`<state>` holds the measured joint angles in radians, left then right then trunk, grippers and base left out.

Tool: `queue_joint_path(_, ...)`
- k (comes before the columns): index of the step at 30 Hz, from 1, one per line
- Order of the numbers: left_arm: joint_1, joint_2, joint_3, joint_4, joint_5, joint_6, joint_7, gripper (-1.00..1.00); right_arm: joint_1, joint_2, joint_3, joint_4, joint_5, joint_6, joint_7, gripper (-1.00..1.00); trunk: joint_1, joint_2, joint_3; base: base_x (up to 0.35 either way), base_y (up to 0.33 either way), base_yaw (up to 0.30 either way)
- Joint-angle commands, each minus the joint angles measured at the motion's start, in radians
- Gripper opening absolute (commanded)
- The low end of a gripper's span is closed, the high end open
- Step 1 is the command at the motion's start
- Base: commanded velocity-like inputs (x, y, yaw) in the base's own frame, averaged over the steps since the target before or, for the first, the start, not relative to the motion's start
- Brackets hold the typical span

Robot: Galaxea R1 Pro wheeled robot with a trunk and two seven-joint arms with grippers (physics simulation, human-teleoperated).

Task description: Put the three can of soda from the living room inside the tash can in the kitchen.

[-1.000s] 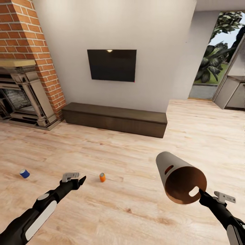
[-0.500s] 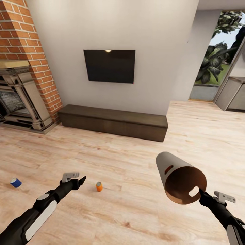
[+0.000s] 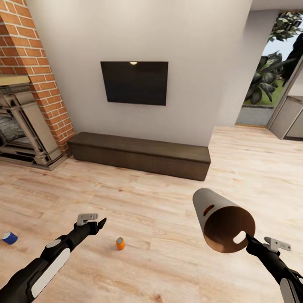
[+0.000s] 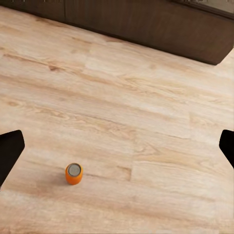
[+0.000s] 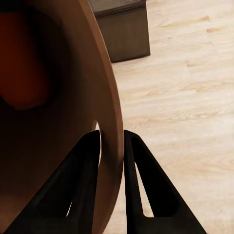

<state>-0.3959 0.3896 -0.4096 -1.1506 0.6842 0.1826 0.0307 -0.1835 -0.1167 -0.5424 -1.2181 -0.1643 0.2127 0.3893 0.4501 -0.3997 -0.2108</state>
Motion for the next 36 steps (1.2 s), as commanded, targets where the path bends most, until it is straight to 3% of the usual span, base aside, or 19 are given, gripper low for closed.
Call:
queue_joint_path(1,0.0,0.0,0.0,0.0,0.0,0.0,0.0,1.0,-0.001,0.0,0.0,0.0,-0.015,0.002,0.008,-1.0,0.0,0.0,0.0,0.321,0.0,0.0)
queue_joint_path(10,0.0,0.0,0.0,0.0,0.0,0.0,0.0,1.0,-0.001,0.0,0.001,0.007,-0.016,0.002,0.008,-1.0,0.0,0.0,0.002,0.321,0.0,-0.01)
queue_joint_path(28,0.0,0.0,0.001,0.0,0.002,0.0,0.0,1.0,-0.001,0.0,0.001,0.017,-0.016,0.002,0.008,-1.0,0.0,0.0,0.023,0.321,0.0,-0.153)
queue_joint_path(36,0.0,0.0,0.002,0.03,0.003,0.001,0.002,1.0,-0.001,0.0,0.001,0.017,-0.015,0.002,0.008,-1.0,0.0,0.0,0.024,0.228,0.0,-0.031)
